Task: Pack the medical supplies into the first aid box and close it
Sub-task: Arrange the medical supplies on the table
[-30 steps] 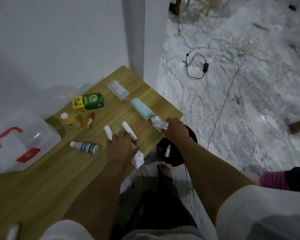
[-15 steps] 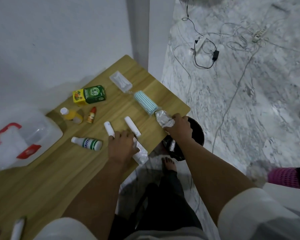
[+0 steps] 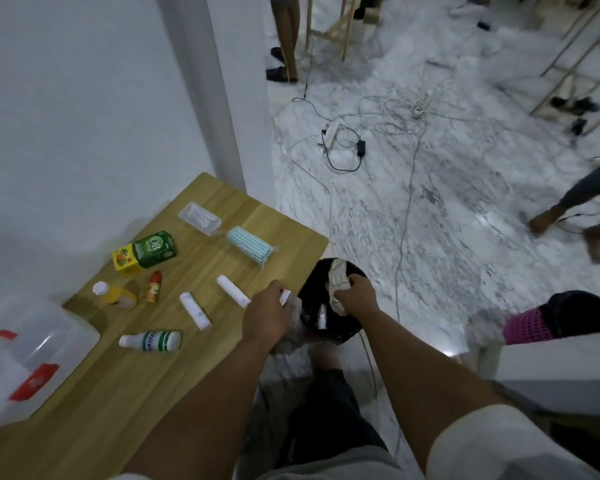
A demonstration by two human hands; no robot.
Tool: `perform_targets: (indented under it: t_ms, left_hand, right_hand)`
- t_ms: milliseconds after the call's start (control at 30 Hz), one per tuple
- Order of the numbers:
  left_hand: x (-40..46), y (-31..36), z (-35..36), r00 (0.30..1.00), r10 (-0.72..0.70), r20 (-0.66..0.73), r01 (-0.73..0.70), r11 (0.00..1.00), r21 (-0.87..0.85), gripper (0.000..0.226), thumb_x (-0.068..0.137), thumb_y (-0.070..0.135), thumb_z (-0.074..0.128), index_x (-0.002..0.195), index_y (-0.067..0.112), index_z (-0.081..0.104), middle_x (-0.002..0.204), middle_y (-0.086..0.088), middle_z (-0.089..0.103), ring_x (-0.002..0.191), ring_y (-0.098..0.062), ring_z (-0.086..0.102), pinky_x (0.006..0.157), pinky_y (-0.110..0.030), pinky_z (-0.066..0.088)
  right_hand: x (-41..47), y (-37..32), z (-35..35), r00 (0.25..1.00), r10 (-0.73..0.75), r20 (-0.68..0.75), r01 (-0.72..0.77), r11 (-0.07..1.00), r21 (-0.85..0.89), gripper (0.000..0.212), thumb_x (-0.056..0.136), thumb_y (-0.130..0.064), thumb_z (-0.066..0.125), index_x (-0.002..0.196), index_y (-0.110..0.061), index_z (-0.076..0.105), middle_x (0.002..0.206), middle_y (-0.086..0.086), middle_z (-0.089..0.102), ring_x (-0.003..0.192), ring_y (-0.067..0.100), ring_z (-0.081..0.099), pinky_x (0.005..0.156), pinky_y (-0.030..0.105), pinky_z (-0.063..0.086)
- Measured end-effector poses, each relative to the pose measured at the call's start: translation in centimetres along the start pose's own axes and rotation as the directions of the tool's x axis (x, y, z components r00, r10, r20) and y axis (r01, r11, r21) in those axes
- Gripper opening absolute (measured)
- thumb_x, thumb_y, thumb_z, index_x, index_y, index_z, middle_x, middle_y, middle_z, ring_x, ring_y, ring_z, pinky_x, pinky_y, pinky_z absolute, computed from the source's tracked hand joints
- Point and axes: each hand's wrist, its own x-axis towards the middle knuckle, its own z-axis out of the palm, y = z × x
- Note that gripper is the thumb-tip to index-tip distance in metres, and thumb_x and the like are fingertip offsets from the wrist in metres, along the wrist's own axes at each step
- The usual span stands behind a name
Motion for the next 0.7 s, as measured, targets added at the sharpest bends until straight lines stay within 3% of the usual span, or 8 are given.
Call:
perform_targets:
  t_ms: [100,200,267,367,433,500,600,700]
  left_hand:
    - [2.0,2.4,3.0,0.996,-0.061,0.06,0.066,0.994,-0.089,0.012,0.089,0.014,0.061,0.082,0.014,0.051,0.08,-0.003,0.064,0.079,-0.027,0.062,0.057,-0.034,0.038]
    - [4.3,3.8,7.1,0.987,-0.126,0.104,0.137,0.986,-0.099,0.014,0.09,0.016,0.067,0.103,0.011,0.063,0.1,-0.006,0.068,0.094,-0.028,0.064,0.072,-0.034,0.044]
    - [6.0,4.3,9.9,0.98,-0.163,0.117,0.173,0.982,-0.076,0.019,0.09,0.017,0.071,0.107,0.01,0.064,0.103,-0.008,0.068,0.095,-0.031,0.064,0.076,-0.036,0.049]
    - [8.5,4.5,14.0,0.97,-0.195,0.142,0.199,0.98,-0.014,0.014,0.09,0.016,0.07,0.096,0.011,0.059,0.091,-0.008,0.062,0.087,-0.033,0.063,0.066,-0.036,0.045]
    - [10.3,4.7,16.0,0.961,-0.226,0.162,0.229,0.973,-0.001,0.016,0.092,0.018,0.069,0.103,0.015,0.058,0.095,-0.006,0.062,0.088,-0.031,0.061,0.067,-0.035,0.045]
    - [12.0,5.0,17.4,0.953,-0.248,0.176,0.25,0.968,0.013,0.032,0.094,0.025,0.07,0.123,0.018,0.059,0.11,-0.006,0.067,0.093,-0.028,0.062,0.072,-0.035,0.048]
    - [13.4,5.7,17.9,0.953,-0.238,0.186,0.224,0.97,0.09,0.059,0.096,0.038,0.069,0.148,0.02,0.047,0.131,-0.005,0.064,0.112,-0.029,0.064,0.08,-0.04,0.052]
    - [13.3,6.9,16.5,0.973,-0.167,0.16,0.149,0.981,0.123,0.057,0.096,0.042,0.068,0.145,0.019,0.05,0.135,-0.005,0.063,0.115,-0.027,0.063,0.087,-0.045,0.055]
  right_hand:
    - [0.2,2.3,-2.6,0.992,0.116,-0.05,-0.115,0.993,0.025,0.033,0.079,-0.004,0.072,0.066,-0.019,0.046,0.065,-0.002,0.047,0.078,0.026,0.054,0.052,0.026,0.034]
    - [2.3,4.9,-4.0,0.982,0.184,-0.043,-0.182,0.982,0.055,0.012,0.08,-0.002,0.072,0.087,-0.008,0.066,0.074,0.003,0.057,0.078,0.024,0.057,0.057,0.028,0.044]
    - [4.4,6.5,-4.2,0.976,0.214,-0.038,-0.211,0.975,0.066,0.025,0.08,-0.001,0.071,0.104,0.0,0.071,0.09,0.015,0.066,0.078,0.027,0.062,0.068,0.039,0.058]
    - [7.8,8.6,-3.9,0.966,0.255,-0.037,-0.251,0.963,0.094,0.03,0.077,0.0,0.072,0.105,0.009,0.071,0.096,0.028,0.07,0.086,0.038,0.07,0.079,0.056,0.06]
    - [10.0,9.2,-3.8,0.961,0.276,-0.022,-0.273,0.957,0.102,0.031,0.075,-0.001,0.075,0.103,0.01,0.071,0.086,0.032,0.066,0.073,0.029,0.065,0.072,0.052,0.062]
    - [11.9,9.5,-3.8,0.953,0.303,-0.021,-0.302,0.952,0.059,0.021,0.072,-0.003,0.073,0.086,0.012,0.065,0.076,0.037,0.055,0.058,0.021,0.051,0.054,0.034,0.052]
    - [13.0,9.3,-4.2,0.955,0.294,-0.035,-0.295,0.955,-0.037,0.035,0.075,-0.005,0.064,0.062,-0.013,0.033,0.056,0.004,0.036,0.047,0.018,0.034,0.045,0.024,0.025]
    - [12.6,8.0,-4.6,0.97,0.243,-0.035,-0.245,0.961,-0.13,0.02,0.078,-0.017,0.065,0.069,-0.014,0.048,0.064,0.002,0.047,0.059,0.023,0.05,0.046,0.025,0.031]
